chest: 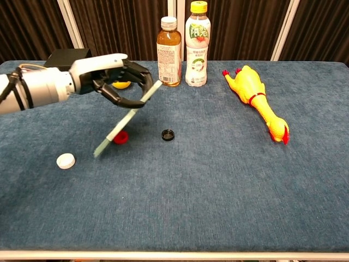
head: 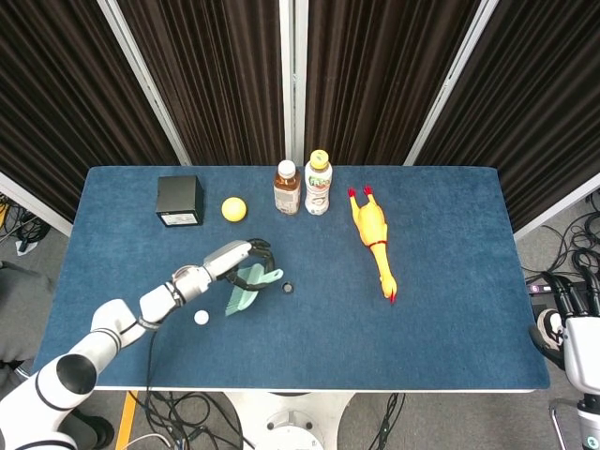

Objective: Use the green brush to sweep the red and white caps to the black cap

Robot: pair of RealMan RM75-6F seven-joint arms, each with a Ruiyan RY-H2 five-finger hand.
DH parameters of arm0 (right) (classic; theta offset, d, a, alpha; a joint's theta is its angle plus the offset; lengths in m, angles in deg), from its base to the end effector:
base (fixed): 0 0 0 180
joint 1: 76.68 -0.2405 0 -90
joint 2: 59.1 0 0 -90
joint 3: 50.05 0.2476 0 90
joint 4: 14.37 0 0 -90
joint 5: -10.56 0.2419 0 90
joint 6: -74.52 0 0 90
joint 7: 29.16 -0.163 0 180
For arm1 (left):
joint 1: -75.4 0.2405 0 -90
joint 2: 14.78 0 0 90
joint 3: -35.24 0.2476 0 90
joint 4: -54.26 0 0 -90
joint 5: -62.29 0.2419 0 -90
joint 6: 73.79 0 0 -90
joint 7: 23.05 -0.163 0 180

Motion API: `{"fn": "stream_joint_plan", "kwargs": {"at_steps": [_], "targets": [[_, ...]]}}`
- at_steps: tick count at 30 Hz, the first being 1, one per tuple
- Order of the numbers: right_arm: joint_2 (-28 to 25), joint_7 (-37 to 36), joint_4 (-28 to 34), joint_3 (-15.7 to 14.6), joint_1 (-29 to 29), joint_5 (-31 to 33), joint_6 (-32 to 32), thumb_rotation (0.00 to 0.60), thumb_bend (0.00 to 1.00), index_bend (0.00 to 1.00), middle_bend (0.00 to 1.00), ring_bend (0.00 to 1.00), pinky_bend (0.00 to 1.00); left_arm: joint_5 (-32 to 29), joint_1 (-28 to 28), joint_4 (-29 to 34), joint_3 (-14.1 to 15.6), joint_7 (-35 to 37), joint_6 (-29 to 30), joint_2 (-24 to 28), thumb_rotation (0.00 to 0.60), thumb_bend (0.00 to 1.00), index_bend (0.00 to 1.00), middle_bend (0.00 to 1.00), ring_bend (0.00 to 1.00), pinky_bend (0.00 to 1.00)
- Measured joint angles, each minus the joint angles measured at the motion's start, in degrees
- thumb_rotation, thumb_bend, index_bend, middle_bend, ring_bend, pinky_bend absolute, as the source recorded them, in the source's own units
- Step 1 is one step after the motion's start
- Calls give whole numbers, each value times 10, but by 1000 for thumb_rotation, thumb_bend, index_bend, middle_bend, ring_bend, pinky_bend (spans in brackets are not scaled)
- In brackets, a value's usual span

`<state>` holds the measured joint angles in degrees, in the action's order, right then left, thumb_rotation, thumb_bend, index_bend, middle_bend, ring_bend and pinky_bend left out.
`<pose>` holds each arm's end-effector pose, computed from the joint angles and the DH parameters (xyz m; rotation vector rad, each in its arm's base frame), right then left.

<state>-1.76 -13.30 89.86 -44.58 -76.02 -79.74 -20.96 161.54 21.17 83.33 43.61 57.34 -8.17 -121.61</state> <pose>-0.2724 -0.1793 0.1730 1.3154 -0.6274 0.8599 -0.1536 0.4186 -0.0885 -2.0758 -1.6160 -1.4646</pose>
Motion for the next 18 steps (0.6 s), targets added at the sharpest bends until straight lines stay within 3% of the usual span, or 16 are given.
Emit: {"fn": "stream_joint_plan", "kwargs": {"at_steps": [11,18], "targets": [[-1,-19,-12,3,5,1,-8,600,117,154,226,22,44,-18,-18,63,-31,-39,4,0,600,427,507,561,381,174],[-3,-35,-24,7,-8,3,11,600,119,155,226,22,44,-73,19,131,-65,-115,7,42,600,429,506,561,381,178]]}}
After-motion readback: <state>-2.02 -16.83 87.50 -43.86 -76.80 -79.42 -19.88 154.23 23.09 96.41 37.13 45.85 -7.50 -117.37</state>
